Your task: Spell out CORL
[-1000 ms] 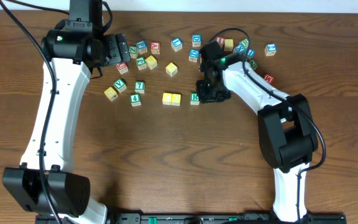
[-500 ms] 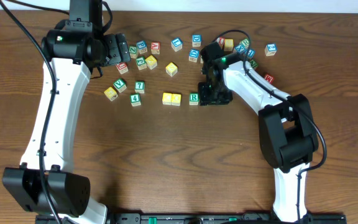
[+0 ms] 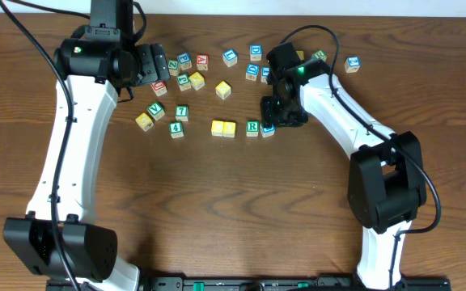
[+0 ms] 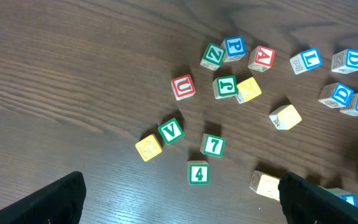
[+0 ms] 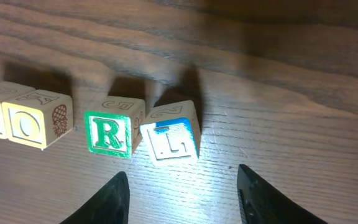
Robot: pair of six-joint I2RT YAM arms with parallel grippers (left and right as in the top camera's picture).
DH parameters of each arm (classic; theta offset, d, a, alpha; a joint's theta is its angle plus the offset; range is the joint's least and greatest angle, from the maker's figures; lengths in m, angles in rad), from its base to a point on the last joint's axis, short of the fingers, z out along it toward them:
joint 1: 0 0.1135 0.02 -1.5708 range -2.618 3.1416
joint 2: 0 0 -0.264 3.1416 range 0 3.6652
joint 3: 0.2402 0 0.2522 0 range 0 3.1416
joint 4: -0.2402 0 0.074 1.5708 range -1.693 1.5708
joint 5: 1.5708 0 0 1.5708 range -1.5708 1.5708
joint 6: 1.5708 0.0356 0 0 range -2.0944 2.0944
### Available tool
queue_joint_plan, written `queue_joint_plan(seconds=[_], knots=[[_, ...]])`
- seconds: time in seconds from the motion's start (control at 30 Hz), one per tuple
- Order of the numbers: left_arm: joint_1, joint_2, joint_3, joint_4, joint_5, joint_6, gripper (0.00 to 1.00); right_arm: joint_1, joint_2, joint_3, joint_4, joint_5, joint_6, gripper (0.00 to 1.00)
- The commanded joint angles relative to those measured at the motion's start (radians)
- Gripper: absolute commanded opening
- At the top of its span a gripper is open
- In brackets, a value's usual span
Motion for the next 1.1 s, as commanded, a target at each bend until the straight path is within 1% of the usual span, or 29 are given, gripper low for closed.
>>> queue_joint_plan(seconds=[0.0, 0.1, 0.23, 0.27, 0.33, 0.37, 0.4, 0.43, 0.47, 0.5, 0.53, 0.57, 0.6, 0.67, 0.83, 0.93, 1.07], knots=[[0.003, -0.002, 0.01, -0.003, -0.013, -0.006, 0.98, -0.032, -0.017, 0.013, -0.019, 0.037, 0.03, 0.49], [0.003, -0.002, 0.01, -0.003, -0.013, -0.006, 0.98, -0.06, -0.017, 0.013, -0.042, 0.045, 0.041, 0.47], [0.003, -0.002, 0.01, -0.003, -0.005, -0.006, 0.98, -0.087, -0.016, 0.013, -0.043, 0.069, 0.043, 0.47], [0.003, -0.002, 0.01, -0.026, -0.004, -0.006, 0.98, -0.091, -0.016, 0.013, -0.042, 0.069, 0.043, 0.46], [0.003, 0.002, 0.01, -0.046, 0.031, -0.006, 0.98, -0.099, -0.016, 0.012, -0.044, 0.069, 0.043, 0.46], [0.002, 0.005, 0.01, -0.05, 0.056, -0.006, 0.99, -0.101, -0.016, 0.012, -0.043, 0.069, 0.043, 0.46], [0.002, 0.009, 0.007, -0.056, 0.082, -0.006, 0.9, -0.102, -0.016, 0.011, -0.043, 0.069, 0.043, 0.47], [0.002, 0.014, 0.001, -0.061, 0.106, -0.007, 0.68, -0.102, -0.016, 0.01, -0.042, 0.069, 0.043, 0.46], [0.0, 0.021, -0.01, -0.062, 0.13, -0.01, 0.58, -0.101, -0.015, 0.006, -0.035, 0.069, 0.043, 0.46], [-0.003, 0.028, -0.022, -0.062, 0.144, -0.011, 0.46, -0.101, -0.015, 0.001, -0.029, 0.069, 0.043, 0.46], [-0.006, 0.038, -0.039, -0.061, 0.145, -0.021, 0.28, -0.101, -0.015, -0.008, -0.019, 0.069, 0.047, 0.46], [-0.011, 0.05, -0.058, -0.056, 0.146, -0.035, 0.2, -0.101, -0.015, -0.017, -0.011, 0.069, 0.056, 0.46], [-0.015, 0.058, -0.074, -0.054, 0.146, -0.044, 0.1, -0.101, -0.015, -0.026, -0.002, 0.069, 0.058, 0.45], [-0.025, 0.083, -0.104, -0.05, 0.149, -0.047, 0.07, -0.102, -0.015, -0.051, 0.021, 0.061, 0.059, 0.42], [-0.061, 0.135, -0.167, -0.019, 0.153, -0.047, 0.08, -0.102, -0.015, -0.118, 0.09, 0.032, 0.077, 0.3], [-0.084, 0.162, -0.201, 0.019, 0.163, -0.047, 0.07, -0.102, -0.015, -0.182, 0.171, -0.026, 0.082, 0.27], [-0.09, 0.174, -0.236, 0.066, 0.208, -0.048, 0.07, -0.102, -0.015, -0.214, 0.211, -0.029, 0.085, 0.25]])
